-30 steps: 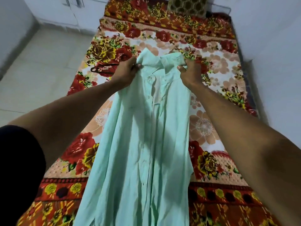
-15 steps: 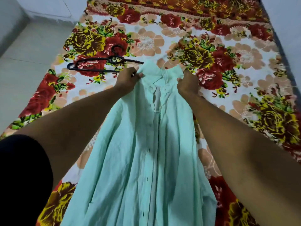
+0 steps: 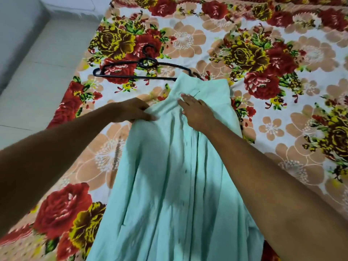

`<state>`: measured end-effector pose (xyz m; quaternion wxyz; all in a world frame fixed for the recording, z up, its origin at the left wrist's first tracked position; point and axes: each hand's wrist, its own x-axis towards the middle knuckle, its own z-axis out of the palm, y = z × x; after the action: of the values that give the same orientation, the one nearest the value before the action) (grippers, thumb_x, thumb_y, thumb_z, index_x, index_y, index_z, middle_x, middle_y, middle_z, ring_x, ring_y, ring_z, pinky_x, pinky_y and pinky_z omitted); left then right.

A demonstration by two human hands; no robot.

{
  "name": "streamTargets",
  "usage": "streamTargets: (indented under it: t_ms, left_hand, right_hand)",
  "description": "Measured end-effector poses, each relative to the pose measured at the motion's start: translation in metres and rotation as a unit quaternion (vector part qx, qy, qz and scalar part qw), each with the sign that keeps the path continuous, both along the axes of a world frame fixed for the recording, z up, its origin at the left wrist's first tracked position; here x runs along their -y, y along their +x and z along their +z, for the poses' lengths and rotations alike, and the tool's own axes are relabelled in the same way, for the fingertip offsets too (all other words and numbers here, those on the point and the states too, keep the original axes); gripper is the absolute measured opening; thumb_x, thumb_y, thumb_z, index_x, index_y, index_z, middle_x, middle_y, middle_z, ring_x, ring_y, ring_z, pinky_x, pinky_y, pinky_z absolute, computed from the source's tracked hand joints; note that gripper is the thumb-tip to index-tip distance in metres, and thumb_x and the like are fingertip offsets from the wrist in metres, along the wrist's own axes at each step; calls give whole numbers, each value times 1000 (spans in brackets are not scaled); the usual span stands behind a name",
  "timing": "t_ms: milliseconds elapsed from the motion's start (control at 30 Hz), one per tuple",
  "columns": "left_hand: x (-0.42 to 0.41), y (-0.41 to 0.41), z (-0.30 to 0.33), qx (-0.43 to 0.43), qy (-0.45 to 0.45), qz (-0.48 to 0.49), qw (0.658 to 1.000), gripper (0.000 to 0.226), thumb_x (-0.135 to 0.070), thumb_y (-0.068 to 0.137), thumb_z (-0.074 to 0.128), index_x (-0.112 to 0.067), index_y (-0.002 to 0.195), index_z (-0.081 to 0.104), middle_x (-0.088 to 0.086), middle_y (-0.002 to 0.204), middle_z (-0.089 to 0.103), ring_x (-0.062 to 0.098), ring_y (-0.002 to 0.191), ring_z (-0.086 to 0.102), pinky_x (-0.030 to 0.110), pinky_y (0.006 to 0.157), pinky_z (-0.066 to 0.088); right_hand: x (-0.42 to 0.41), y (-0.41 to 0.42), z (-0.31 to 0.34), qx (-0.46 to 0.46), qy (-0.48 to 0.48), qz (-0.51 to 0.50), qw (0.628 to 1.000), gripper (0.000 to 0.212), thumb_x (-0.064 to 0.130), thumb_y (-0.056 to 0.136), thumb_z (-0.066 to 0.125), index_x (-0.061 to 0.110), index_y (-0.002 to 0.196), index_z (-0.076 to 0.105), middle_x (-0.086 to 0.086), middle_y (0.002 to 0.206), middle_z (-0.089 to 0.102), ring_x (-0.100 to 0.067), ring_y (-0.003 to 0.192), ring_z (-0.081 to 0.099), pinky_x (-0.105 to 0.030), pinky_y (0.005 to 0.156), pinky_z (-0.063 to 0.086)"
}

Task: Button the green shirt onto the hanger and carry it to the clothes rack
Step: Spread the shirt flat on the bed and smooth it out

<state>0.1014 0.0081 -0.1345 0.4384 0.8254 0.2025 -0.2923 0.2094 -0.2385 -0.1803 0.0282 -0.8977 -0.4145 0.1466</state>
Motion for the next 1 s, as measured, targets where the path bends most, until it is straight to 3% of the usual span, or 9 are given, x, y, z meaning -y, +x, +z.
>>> streamTargets:
  t_ms: [133,233,333,467,600,700,767,900,1000]
  left_hand:
    - [-39,-15,23,109,77,88,987,43,-52,88,73,-10,97,78,10,95,75,25,84,69,28,70,55]
    - [-37,-48,24,49,36,50,997,56,-67,84,69,-14,95,79,8,97,78,23,86,73,35,79,59]
    - [-45,-86,15,29,73,7,997,47,-61,76,80,-16,85,75,1,88,73,22,82,67,26,65,52]
    - [-78,-122,15,125,-16,222,967,68,-64,61,88,-10,99,72,6,86,70,21,79,67,29,59,57]
    - [-80,-162,12,10,-36,107,994,51,-40,76,88,-2,106,74,11,98,78,30,84,77,39,65,65]
    - [-88,-182,12,116,-57,233,964,41,-34,81,86,2,90,69,17,88,67,31,78,69,31,53,59]
    - [-90,-200,14,152,-77,300,939,36,-39,82,84,-7,94,70,11,92,69,25,82,69,31,56,58]
    - [-84,-253,13,-22,-53,153,987,60,-53,79,83,-1,105,71,11,90,75,25,70,71,35,64,61]
    - [-82,-277,16,43,-63,210,975,48,-42,83,83,-1,102,67,23,97,72,24,69,64,31,55,55]
  right_hand:
    - [-9,-2,7,-2,-47,-18,999,54,19,110,34,19,162,20,-1,172,5,-18,159,8,-51,124,17]
    - [-16,-4,13,23,-80,-21,996,55,16,107,36,17,160,23,0,172,6,-16,158,11,-54,124,15]
    - [-21,-10,15,52,-108,-44,992,52,17,106,34,14,158,28,-6,171,12,-22,157,16,-56,124,12]
    - [-53,-59,20,159,-9,-89,983,44,6,96,42,2,138,54,-28,157,37,-45,143,39,-57,117,28]
    - [-91,-158,16,105,134,169,971,55,5,84,44,10,137,58,-20,142,55,-38,126,55,-43,94,49]
    - [-94,-180,-4,42,80,201,975,49,17,92,58,14,142,57,-23,145,54,-42,129,56,-50,97,53]
    - [-93,-181,-13,47,70,170,982,47,19,97,54,14,144,56,-24,151,49,-44,134,52,-53,104,49]
    - [-102,-194,3,46,-37,154,986,62,13,100,53,23,158,35,-15,165,28,-30,153,29,-52,122,25]
    - [-115,-215,28,87,-86,104,987,63,14,94,57,17,154,39,-18,161,31,-32,149,30,-51,122,20]
